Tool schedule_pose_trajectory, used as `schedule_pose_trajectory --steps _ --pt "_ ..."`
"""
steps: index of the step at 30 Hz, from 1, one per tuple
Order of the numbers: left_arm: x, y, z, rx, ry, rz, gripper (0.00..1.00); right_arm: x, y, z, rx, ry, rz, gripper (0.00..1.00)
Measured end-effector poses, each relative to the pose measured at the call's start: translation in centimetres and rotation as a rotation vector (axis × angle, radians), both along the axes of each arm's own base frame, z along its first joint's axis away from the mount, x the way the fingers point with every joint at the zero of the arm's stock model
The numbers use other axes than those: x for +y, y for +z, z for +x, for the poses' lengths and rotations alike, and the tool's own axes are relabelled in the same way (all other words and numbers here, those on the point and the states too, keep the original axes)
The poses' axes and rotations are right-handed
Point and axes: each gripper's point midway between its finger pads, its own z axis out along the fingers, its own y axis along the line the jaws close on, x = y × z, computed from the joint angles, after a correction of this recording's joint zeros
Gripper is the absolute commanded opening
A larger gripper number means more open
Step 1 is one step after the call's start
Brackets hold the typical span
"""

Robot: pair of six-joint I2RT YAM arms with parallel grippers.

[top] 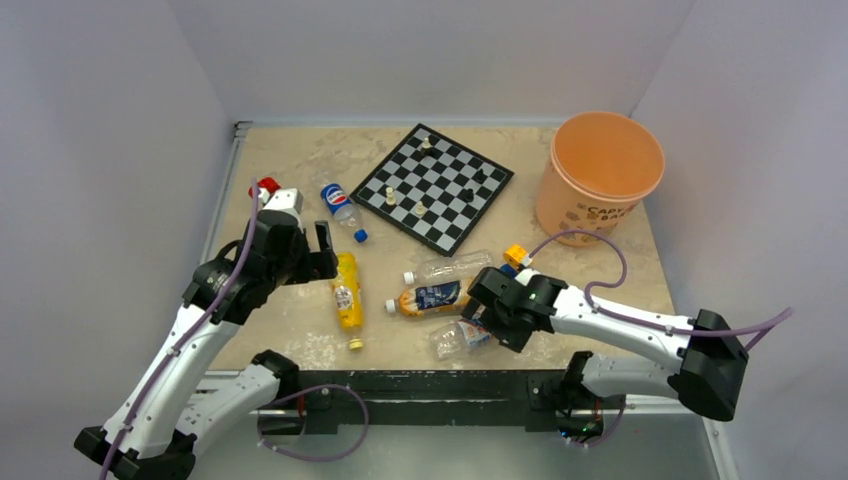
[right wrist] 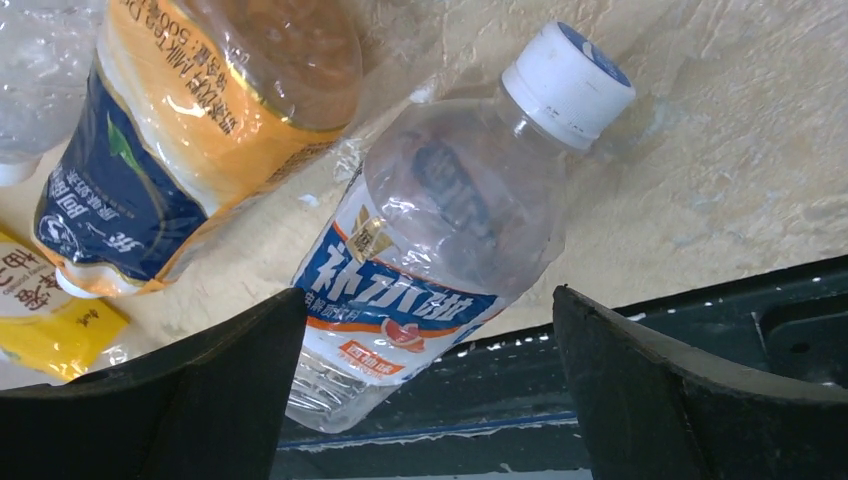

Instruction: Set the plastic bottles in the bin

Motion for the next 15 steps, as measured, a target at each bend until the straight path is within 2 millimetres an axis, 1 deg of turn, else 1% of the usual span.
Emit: schedule_pose_trajectory --steps 2,7,10,12,15 --pt "0.0 0.0 0.0 -0.001 -0.001 0.0 1.0 0.3 -0.5 0.1 0.015 -0.013 0.016 0.97" --pt "-0.1 0.0 0.0 0.001 -0.004 -0.003 1.0 1.1 -1.0 1.2 0.018 -0.055 0.085 0.97" --pt "-0.2 0.0 -0.1 0.005 -0.01 -0.007 1.0 1.1 -2.2 1.5 0.047 -0.078 0.091 0.96" --pt "-0.3 -0.1 -0.1 0.007 -0.013 -0.008 1.0 1.0 -3.0 1.4 0.07 -0.084 0.087 0.93" --pt "-0.3 -0.1 -0.1 0.009 -0.016 -0.007 1.0 1.0 -3.6 1.1 0.093 -0.083 0.083 0.85"
